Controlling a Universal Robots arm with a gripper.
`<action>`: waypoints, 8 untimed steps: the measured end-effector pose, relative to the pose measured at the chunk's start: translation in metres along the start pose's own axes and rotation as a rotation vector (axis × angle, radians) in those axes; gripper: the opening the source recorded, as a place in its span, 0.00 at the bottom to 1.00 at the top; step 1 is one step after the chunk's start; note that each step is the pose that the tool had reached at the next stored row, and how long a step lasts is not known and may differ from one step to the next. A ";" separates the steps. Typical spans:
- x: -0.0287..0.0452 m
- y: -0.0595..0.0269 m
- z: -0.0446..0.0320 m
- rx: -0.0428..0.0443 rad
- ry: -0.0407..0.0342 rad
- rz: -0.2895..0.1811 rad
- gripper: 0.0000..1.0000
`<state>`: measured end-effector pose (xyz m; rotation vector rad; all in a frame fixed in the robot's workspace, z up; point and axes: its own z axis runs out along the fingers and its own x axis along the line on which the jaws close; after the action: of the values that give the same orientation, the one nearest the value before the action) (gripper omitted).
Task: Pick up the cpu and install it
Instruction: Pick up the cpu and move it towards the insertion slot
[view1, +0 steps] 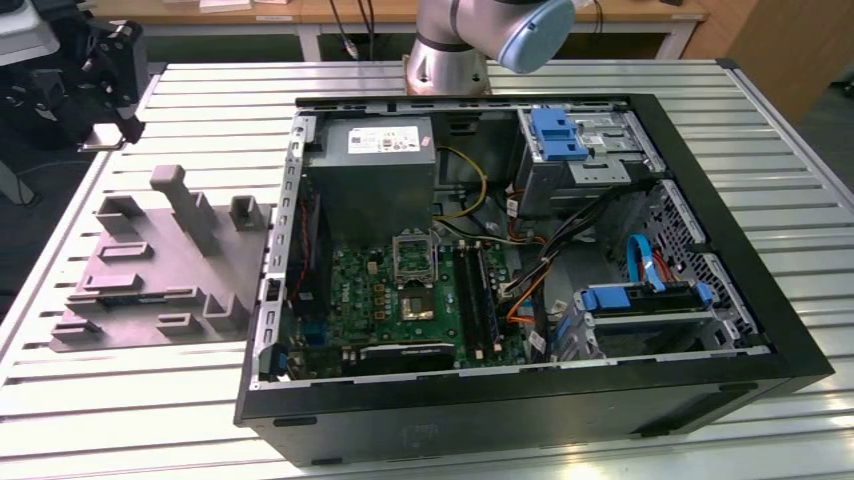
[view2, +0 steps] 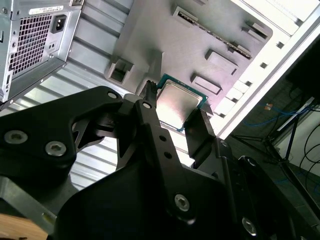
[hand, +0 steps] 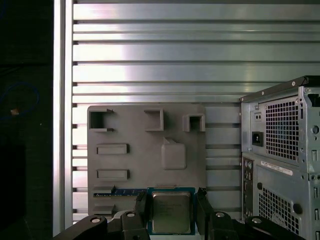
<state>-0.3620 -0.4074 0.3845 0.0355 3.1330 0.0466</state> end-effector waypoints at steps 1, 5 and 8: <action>-0.0003 0.0000 0.0000 0.0000 0.0000 0.000 0.47; -0.0017 0.0000 0.0000 -0.0001 -0.0001 0.000 0.47; -0.0026 0.0001 0.0000 0.0000 0.0000 0.000 0.47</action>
<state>-0.3593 -0.4074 0.3845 0.0355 3.1330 0.0466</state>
